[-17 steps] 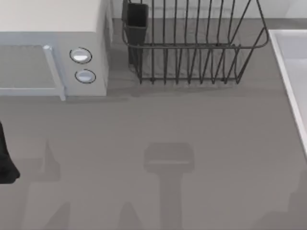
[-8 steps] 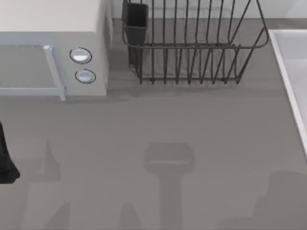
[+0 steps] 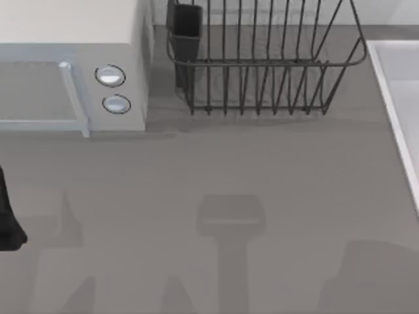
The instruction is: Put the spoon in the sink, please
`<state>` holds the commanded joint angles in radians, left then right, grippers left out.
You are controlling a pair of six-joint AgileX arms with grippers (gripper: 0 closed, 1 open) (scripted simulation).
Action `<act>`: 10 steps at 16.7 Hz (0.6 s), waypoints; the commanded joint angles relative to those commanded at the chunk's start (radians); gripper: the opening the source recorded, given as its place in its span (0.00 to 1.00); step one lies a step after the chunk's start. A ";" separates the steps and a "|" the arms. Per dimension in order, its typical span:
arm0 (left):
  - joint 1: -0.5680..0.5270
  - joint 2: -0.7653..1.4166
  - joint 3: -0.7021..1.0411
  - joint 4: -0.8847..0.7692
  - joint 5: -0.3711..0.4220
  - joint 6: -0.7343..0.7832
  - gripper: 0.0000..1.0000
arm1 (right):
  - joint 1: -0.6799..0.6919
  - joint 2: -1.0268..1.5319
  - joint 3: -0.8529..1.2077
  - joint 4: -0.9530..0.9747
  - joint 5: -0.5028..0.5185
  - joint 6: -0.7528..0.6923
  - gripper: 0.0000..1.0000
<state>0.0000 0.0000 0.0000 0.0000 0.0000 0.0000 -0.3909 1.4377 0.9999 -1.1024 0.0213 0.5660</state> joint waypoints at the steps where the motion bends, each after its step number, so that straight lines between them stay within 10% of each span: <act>1: 0.000 0.000 0.000 0.000 0.000 0.000 1.00 | 0.001 0.009 0.010 -0.005 0.000 0.002 0.00; 10: 0.000 0.000 0.000 0.000 0.000 0.000 1.00 | 0.064 0.439 0.560 -0.216 0.003 0.087 0.00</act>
<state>0.0000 0.0000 0.0000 0.0000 0.0000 0.0000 -0.3271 1.8772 1.5598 -1.3184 0.0239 0.6529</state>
